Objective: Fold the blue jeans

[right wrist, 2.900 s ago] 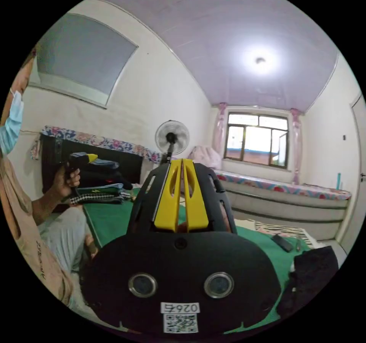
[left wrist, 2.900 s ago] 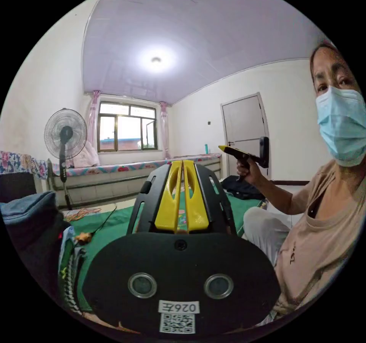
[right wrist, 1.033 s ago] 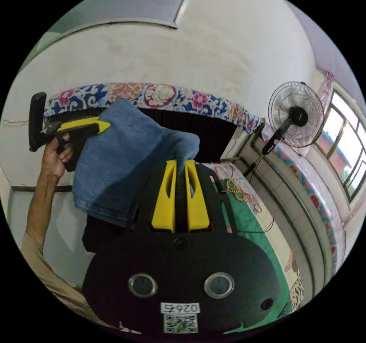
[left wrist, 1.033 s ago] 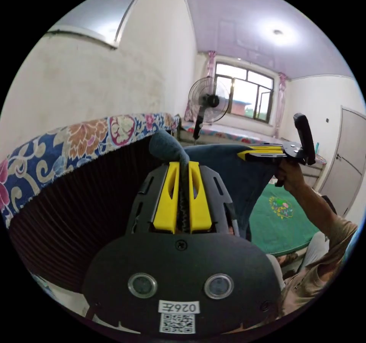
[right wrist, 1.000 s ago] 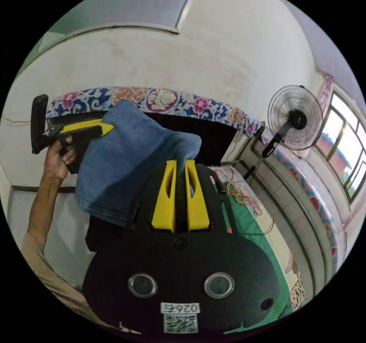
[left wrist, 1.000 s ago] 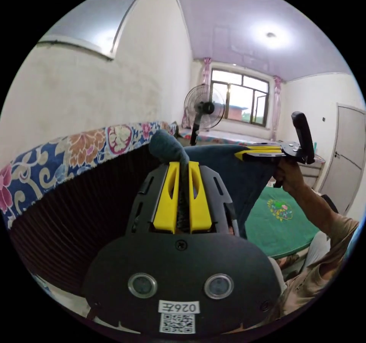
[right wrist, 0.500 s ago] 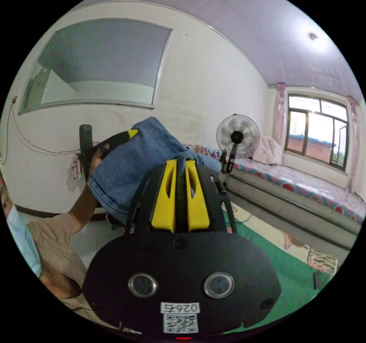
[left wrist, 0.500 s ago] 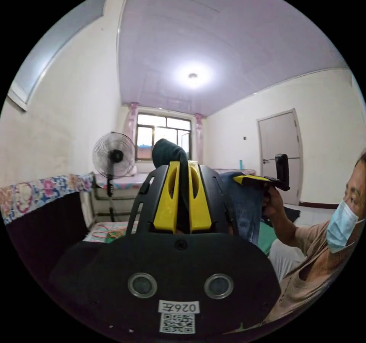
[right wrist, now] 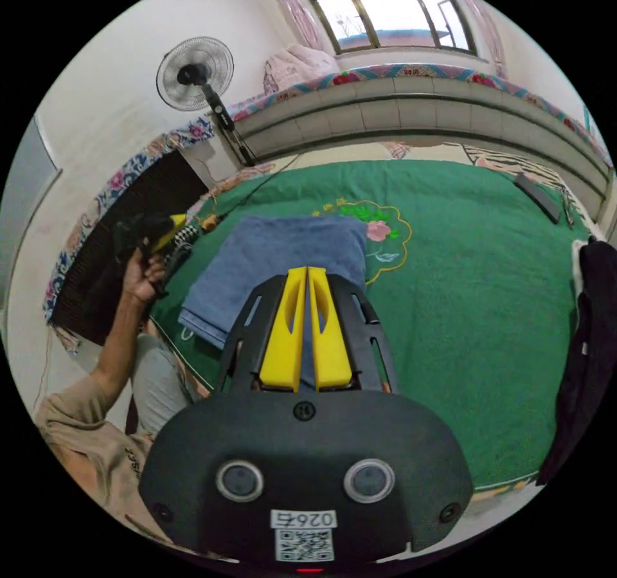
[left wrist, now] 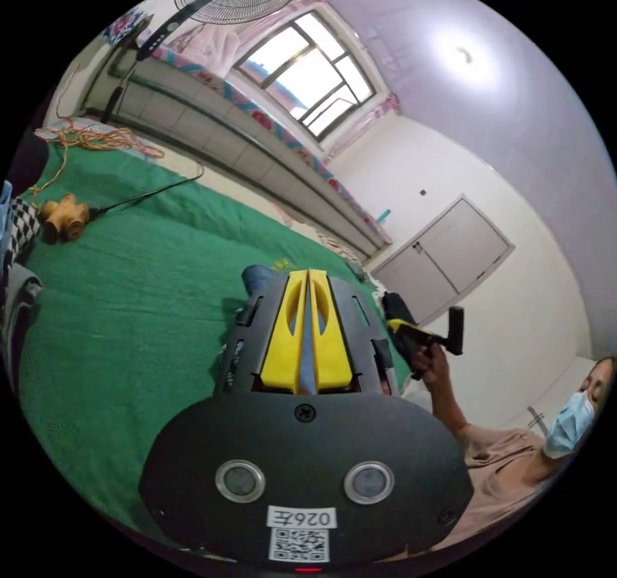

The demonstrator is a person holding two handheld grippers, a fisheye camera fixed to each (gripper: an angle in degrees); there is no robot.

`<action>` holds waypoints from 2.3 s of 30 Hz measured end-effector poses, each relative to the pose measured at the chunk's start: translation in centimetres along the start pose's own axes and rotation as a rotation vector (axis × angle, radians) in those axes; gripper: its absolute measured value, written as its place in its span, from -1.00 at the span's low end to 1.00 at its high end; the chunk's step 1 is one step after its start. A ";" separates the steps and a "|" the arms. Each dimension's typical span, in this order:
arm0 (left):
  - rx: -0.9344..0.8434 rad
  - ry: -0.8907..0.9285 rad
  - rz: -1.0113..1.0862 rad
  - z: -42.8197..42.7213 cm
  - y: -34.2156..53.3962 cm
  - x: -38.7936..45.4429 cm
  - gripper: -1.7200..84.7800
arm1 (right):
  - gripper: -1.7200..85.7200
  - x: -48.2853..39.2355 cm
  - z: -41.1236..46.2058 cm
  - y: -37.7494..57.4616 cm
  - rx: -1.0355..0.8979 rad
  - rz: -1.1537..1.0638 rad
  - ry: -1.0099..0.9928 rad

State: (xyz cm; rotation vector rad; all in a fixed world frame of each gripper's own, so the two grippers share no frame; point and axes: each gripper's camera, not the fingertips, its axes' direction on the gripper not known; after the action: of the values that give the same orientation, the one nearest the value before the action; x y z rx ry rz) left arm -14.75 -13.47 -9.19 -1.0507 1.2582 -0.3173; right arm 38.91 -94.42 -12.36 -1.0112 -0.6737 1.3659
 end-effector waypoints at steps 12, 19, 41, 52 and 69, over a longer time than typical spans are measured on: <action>-0.288 -0.053 0.062 4.3 -6.6 0.8 -0.67 | -0.90 3.9 4.2 4.6 -0.049 -0.267 -0.255; -0.397 -0.056 0.126 7.9 -8.7 3.5 -0.86 | -0.72 2.2 1.4 8.2 -0.011 -0.588 -0.264; -0.341 -0.127 0.054 1.5 -15.5 2.5 -0.59 | -0.93 32.5 -15.9 2.5 0.191 -0.050 -0.279; -0.476 -0.240 -0.005 3.7 -16.8 1.5 -0.43 | -0.87 55.2 -33.4 7.8 0.688 0.615 0.260; -0.653 -0.146 0.128 7.8 -15.9 4.6 -0.40 | -0.70 55.5 -20.0 -7.3 -0.008 0.169 0.215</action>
State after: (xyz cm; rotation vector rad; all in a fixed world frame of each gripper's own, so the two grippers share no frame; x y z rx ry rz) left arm -1.07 -21.45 0.01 -1.5022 1.3183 0.2900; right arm 66.98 -43.29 -23.88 -1.2239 -0.4415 1.3759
